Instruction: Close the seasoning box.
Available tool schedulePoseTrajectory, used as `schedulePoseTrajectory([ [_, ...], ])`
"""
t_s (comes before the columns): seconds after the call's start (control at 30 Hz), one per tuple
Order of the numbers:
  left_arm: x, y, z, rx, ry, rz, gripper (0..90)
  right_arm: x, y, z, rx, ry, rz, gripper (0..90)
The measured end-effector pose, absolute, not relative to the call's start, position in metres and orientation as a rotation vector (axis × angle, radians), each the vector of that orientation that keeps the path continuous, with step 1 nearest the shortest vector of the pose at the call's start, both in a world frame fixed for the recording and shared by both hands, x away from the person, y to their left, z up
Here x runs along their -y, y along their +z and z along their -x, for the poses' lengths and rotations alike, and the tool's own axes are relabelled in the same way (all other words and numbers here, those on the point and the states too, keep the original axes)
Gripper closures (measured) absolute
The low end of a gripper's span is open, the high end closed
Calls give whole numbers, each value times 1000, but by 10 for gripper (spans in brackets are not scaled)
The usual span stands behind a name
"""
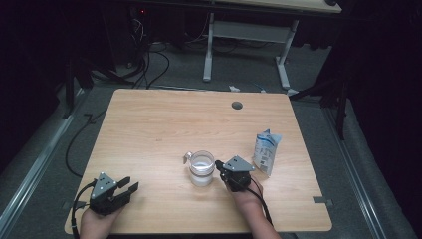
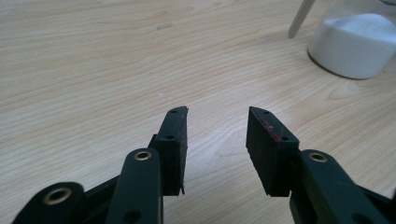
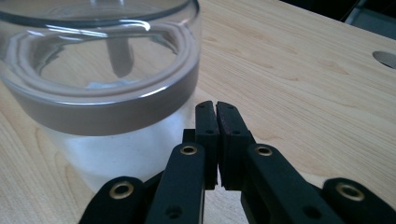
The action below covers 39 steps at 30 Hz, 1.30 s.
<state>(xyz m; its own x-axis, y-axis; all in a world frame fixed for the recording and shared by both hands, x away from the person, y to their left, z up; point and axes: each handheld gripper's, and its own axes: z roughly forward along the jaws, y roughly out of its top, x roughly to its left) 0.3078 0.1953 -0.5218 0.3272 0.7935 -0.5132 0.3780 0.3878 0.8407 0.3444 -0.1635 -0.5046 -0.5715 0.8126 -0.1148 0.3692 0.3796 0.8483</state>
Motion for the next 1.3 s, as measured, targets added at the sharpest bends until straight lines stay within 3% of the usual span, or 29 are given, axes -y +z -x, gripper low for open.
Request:
schedulePoseTrajectory([
  [0.8,-195,-523,-307,-1269,363,-1211,581,146,-499,-315,-2148,1117,-910,896],
  [1.3,-191,-524,-307,-1261,369,-1226,576,140,-497,-317,-2129,1144,-915,899],
])
